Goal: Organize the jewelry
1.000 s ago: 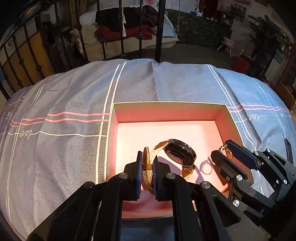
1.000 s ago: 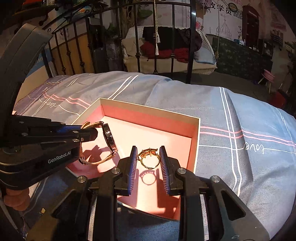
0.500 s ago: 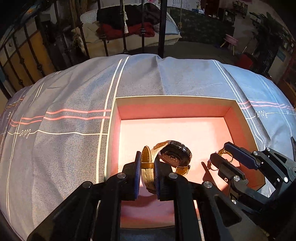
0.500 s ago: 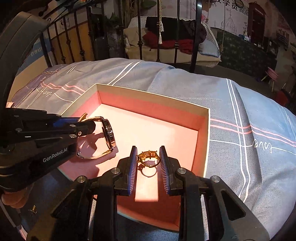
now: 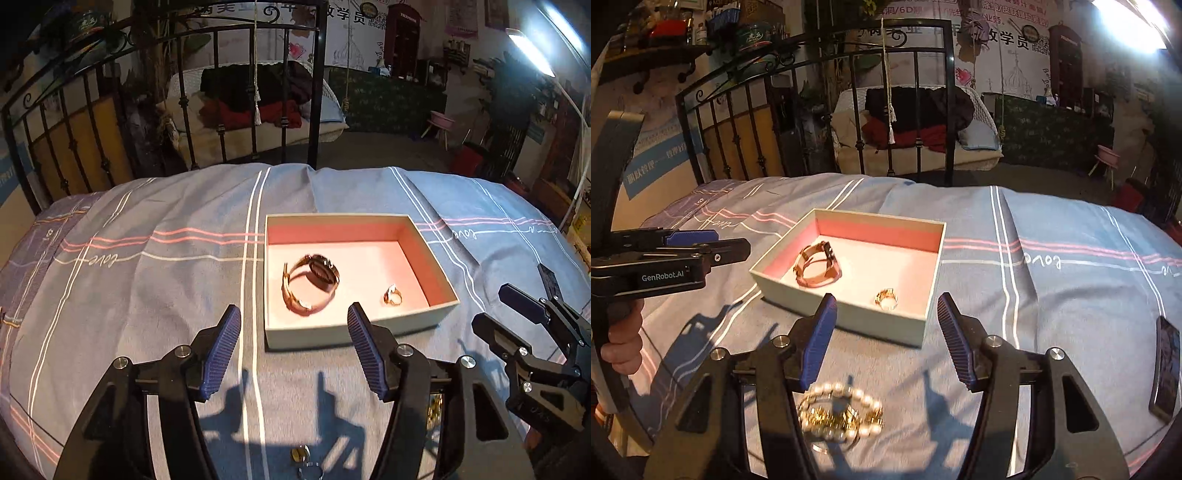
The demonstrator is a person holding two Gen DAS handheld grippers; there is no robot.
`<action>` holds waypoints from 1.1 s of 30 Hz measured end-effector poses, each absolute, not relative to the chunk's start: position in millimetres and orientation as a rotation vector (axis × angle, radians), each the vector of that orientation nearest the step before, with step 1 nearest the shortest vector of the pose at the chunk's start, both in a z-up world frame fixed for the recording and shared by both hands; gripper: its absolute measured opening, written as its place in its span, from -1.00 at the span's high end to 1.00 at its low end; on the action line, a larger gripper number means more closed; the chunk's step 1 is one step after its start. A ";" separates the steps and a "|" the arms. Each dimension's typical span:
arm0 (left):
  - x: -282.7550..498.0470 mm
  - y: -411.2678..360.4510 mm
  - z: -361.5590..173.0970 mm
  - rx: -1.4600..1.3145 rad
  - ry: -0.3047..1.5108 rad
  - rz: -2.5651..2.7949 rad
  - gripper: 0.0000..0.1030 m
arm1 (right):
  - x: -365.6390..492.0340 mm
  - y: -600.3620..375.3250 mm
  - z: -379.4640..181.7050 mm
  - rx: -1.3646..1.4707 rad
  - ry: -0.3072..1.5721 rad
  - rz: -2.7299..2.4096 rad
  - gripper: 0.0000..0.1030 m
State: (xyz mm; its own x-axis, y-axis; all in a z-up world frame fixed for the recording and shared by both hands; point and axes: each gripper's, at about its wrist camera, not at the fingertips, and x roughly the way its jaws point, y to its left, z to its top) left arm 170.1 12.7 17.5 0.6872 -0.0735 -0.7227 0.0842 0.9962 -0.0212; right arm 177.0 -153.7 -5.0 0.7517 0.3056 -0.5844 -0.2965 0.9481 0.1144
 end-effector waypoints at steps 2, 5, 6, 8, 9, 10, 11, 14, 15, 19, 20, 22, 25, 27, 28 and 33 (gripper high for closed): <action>146.3 15.5 2.2 0.001 0.830 -0.083 -0.14 | 153.0 -157.7 -20.1 0.027 0.664 0.328 -0.11; 113.4 18.9 -20.4 -0.012 0.853 -0.060 -0.14 | 122.7 -159.6 -43.7 0.041 0.698 0.325 -0.11; 103.6 19.9 -27.5 -0.019 0.866 -0.048 -0.14 | 114.8 -159.2 -49.1 0.042 0.705 0.326 -0.11; 91.0 19.8 -38.6 -0.037 0.891 -0.038 -0.11 | 101.3 -158.4 -56.8 0.042 0.713 0.335 -0.11; 86.1 19.4 -43.4 -0.032 0.902 -0.034 -0.10 | 97.8 -157.8 -58.6 0.043 0.716 0.339 -0.11; 83.7 16.8 -47.5 -0.019 0.909 -0.041 -0.06 | 96.0 -156.8 -60.0 0.045 0.719 0.346 -0.11; 83.3 13.2 -50.3 0.006 0.911 -0.042 -0.01 | 94.7 -155.7 -60.7 0.047 0.720 0.351 -0.11; 88.2 8.8 -54.8 0.046 0.909 -0.030 0.16 | 94.2 -150.9 -60.9 0.042 0.723 0.365 -0.11; 91.9 8.1 -56.4 0.047 0.914 -0.028 0.33 | 93.8 -149.9 -60.9 0.041 0.722 0.366 -0.11; 96.9 8.3 -61.5 0.029 0.922 -0.054 0.79 | 94.9 -146.9 -64.7 0.038 0.742 0.371 -0.11; 96.0 9.1 -61.7 0.027 0.917 -0.058 0.85 | 95.1 -146.1 -65.0 0.042 0.745 0.375 -0.11; 92.0 10.9 -63.4 0.020 0.905 -0.061 0.89 | 93.8 -142.2 -65.1 0.038 0.747 0.388 -0.11; 88.1 15.0 -64.1 -0.003 0.894 -0.060 0.94 | 92.2 -128.9 -66.1 0.024 0.763 0.458 -0.07; 87.1 16.5 -63.9 -0.012 0.891 -0.062 0.95 | 90.3 -116.5 -70.2 -0.003 0.786 0.506 0.17; 86.8 17.0 -63.9 -0.019 0.892 -0.065 0.96 | 89.1 -111.0 -72.0 -0.022 0.789 0.513 0.18; 87.7 22.5 -64.5 -0.076 0.899 -0.076 0.96 | 105.3 -100.6 -76.2 -0.017 0.836 0.536 0.30</action>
